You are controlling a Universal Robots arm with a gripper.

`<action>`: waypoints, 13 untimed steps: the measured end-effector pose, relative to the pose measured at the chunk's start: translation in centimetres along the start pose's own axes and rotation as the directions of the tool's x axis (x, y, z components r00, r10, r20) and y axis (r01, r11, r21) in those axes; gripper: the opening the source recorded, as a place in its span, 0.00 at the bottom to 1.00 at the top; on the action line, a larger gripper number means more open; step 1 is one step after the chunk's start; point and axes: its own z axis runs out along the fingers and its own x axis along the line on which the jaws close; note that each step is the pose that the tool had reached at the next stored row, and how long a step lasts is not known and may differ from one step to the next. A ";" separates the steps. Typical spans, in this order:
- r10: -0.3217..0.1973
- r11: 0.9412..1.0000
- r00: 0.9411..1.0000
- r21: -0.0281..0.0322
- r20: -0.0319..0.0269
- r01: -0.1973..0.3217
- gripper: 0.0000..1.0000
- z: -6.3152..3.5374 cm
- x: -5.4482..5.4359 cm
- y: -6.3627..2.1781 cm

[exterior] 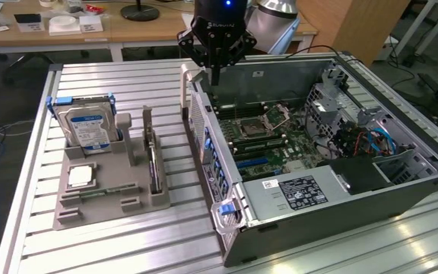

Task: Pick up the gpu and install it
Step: 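Reach for the gpu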

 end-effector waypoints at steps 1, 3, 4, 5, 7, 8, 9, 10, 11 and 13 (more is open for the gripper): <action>0.000 1.000 1.000 0.000 0.000 0.000 0.11 -0.01 0.1 -0.01; 0.000 1.000 1.000 0.000 0.000 0.000 0.11 -0.01 0.2 -0.04; 0.000 1.000 1.000 0.000 0.000 0.000 0.11 -0.01 0.3 -0.05; 0.000 1.000 1.000 0.000 0.000 0.000 0.11 -0.01 0.4 -0.05; 0.000 1.000 1.000 0.000 0.000 0.000 0.11 -0.01 0.5 -0.07; 0.000 1.000 1.000 0.000 0.000 0.000 0.11 -0.02 0.6 -0.08; 0.000 1.000 1.000 0.000 0.000 0.000 0.11 -0.02 0.7 -0.09; 0.000 1.000 1.000 0.000 0.000 0.000 0.11 -0.02 0.8 -0.09; 0.000 1.000 1.000 0.000 0.000 0.000 0.11 -0.02 0.8 -0.10; 0.000 1.000 1.000 0.000 0.000 0.000 0.11 -0.03 1.0 -0.12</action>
